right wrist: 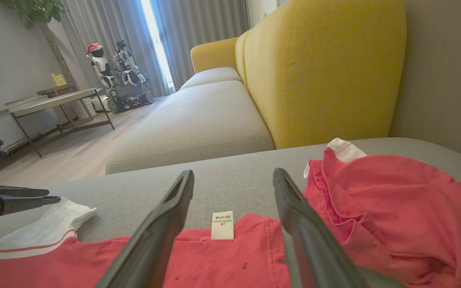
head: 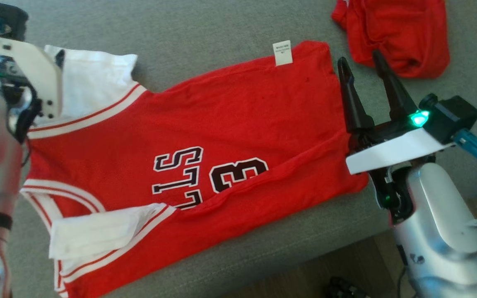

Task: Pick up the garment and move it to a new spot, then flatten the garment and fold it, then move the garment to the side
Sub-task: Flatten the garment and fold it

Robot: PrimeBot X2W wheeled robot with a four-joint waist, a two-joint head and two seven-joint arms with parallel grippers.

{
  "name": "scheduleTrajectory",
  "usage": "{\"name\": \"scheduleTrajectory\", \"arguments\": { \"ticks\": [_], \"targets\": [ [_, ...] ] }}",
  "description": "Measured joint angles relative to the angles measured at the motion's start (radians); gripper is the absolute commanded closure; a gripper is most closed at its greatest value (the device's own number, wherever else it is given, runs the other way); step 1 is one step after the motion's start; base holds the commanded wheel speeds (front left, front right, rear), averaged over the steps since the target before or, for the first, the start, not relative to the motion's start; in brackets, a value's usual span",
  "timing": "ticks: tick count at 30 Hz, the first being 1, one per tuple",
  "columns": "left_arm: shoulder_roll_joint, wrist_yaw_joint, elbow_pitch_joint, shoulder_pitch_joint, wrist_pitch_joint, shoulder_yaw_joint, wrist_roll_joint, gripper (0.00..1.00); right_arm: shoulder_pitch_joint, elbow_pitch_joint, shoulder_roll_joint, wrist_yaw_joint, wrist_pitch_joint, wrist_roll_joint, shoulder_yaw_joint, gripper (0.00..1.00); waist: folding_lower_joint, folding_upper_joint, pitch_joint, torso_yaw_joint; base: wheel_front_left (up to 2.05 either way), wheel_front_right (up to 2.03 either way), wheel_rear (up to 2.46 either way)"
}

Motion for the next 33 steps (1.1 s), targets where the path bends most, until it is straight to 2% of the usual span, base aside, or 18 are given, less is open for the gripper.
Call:
{"name": "scheduleTrajectory", "arguments": {
  "ticks": [4,13,14,15,16,22,25,33],
  "targets": [
    [0.025,-0.001,0.062,-0.039,0.042,-0.023,0.004,0.0,-0.021,0.007,0.005,0.0,-0.016,0.0,0.002,0.0,0.0,0.0,0.019,-0.026,0.0,0.0,0.0],
    [0.025,-0.009,0.115,-0.09,0.095,-0.066,0.001,0.0,-0.024,0.02,0.005,0.0,-0.03,0.009,-0.004,0.0,-0.0001,0.0,0.036,-0.039,0.0,0.0,0.0],
    [0.023,-0.01,0.117,-0.094,0.094,-0.068,-0.003,0.21,-0.025,0.02,0.005,0.0,-0.03,0.009,-0.006,0.0,0.0,0.0,0.037,-0.036,0.0,0.0,0.0],
    [0.021,-0.01,0.118,-0.096,0.092,-0.072,-0.017,0.83,-0.026,0.02,0.004,0.0,-0.029,0.009,-0.007,0.0,-0.0001,0.0,0.039,-0.031,0.0,0.0,0.0],
    [0.016,-0.013,0.12,-0.096,0.083,-0.073,-0.034,1.0,-0.028,0.02,0.002,0.0,-0.029,0.009,-0.008,0.0,-0.0001,0.0,0.04,-0.027,0.0,0.0,0.0],
    [0.007,-0.017,0.108,-0.098,0.002,-0.089,-0.055,1.0,-0.059,0.055,-0.022,0.0,0.012,0.041,-0.008,0.0,0.0,0.0,0.048,0.01,0.0,0.0,0.0],
    [0.006,-0.018,0.083,-0.098,-0.075,-0.092,-0.057,1.0,-0.106,0.106,-0.056,0.0,0.065,0.084,-0.006,0.0,0.0,0.0,0.048,0.041,0.0,0.0,0.0],
    [-0.024,-0.012,-0.009,-0.093,-0.212,-0.117,-0.06,1.0,-0.22,0.296,-0.201,0.0,0.184,0.166,0.086,0.0,0.0,0.0,0.044,0.143,0.0,0.0,0.0]
  ]
}}
